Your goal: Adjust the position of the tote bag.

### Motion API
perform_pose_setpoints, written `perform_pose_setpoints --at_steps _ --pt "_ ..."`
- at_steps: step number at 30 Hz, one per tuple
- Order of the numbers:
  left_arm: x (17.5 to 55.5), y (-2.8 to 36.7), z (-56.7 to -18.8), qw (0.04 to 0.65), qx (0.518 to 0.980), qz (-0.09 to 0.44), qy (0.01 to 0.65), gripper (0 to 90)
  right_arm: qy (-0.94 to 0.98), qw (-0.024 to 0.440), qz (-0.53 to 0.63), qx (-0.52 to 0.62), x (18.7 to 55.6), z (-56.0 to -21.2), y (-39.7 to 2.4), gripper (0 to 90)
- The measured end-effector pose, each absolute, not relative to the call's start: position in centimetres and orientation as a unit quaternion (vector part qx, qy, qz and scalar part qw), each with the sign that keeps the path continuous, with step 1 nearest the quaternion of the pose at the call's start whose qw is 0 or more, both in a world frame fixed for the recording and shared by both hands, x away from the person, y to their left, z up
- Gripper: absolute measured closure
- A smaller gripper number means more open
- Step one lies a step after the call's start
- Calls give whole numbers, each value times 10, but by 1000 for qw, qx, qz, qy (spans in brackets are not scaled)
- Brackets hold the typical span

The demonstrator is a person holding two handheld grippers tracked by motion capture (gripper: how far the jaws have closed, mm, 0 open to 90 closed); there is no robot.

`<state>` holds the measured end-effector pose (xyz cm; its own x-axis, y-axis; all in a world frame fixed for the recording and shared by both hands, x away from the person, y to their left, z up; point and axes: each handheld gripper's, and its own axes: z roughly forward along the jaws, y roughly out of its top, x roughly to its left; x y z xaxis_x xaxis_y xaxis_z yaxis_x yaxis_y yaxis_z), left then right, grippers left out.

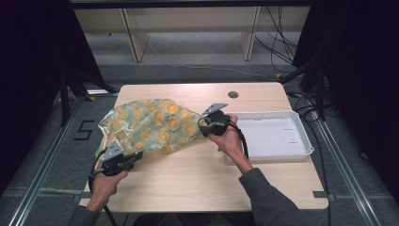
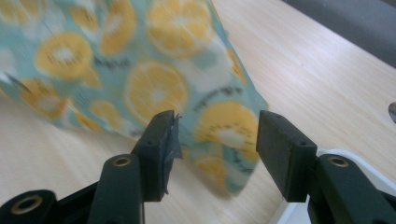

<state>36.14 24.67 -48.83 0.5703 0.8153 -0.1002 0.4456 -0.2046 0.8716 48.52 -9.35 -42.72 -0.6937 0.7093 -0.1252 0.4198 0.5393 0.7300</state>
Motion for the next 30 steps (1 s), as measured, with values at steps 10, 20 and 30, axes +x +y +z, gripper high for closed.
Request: perform_pose_setpoints --at_steps 10,20,30 --pt "338 175 -486 445 804 187 347 876 856 187 390 285 440 -418 -104 483" --pt "333 122 -490 449 820 159 318 865 857 187 387 284 426 -419 -122 491" --pt "347 66 -492 456 822 140 311 807 854 186 388 294 417 -416 -142 497"
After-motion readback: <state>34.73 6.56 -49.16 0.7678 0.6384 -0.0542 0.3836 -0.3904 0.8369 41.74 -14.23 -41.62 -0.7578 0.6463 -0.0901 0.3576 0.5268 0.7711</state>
